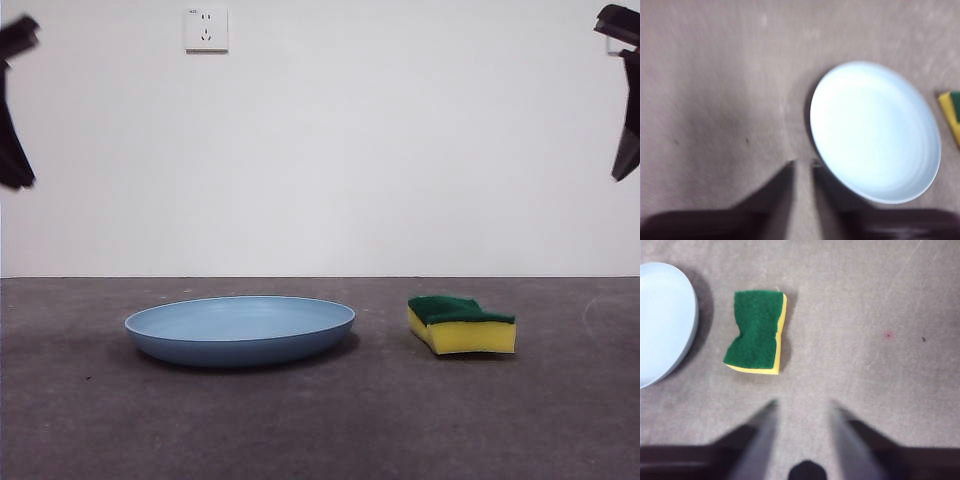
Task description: Pick up the plate,pick up the cloth,clean the plate with the cloth
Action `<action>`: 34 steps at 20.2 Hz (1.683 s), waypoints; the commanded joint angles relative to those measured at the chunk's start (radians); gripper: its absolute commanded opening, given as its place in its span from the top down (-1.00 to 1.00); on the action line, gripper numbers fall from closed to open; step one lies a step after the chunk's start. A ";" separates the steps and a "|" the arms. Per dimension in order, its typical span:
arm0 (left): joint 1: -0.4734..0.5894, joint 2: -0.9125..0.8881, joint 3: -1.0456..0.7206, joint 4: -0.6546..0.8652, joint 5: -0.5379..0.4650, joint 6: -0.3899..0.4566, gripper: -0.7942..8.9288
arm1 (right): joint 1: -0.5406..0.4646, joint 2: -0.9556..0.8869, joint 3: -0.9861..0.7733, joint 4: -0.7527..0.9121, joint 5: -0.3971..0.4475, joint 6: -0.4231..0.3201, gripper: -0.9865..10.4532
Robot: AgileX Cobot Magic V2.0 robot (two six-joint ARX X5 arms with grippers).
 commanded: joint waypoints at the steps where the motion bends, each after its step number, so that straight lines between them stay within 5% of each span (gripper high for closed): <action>1: 0.000 0.069 -0.005 0.044 0.074 0.011 0.00 | -0.002 0.001 0.003 0.002 -0.003 -0.008 0.10; 8: -0.060 0.331 0.086 0.103 0.105 0.002 0.00 | -0.001 0.000 0.003 -0.013 -0.107 0.033 0.11; 23: -0.160 0.680 0.259 0.142 -0.050 0.006 0.01 | 0.000 -0.002 0.003 -0.106 -0.106 0.038 0.11; 31: -0.183 0.686 0.259 0.160 -0.052 0.040 0.87 | 0.000 -0.002 0.003 -0.105 -0.106 0.067 0.11; 34: -0.183 0.685 0.259 0.154 -0.052 0.056 0.85 | 0.000 -0.002 0.003 -0.083 -0.107 0.066 0.12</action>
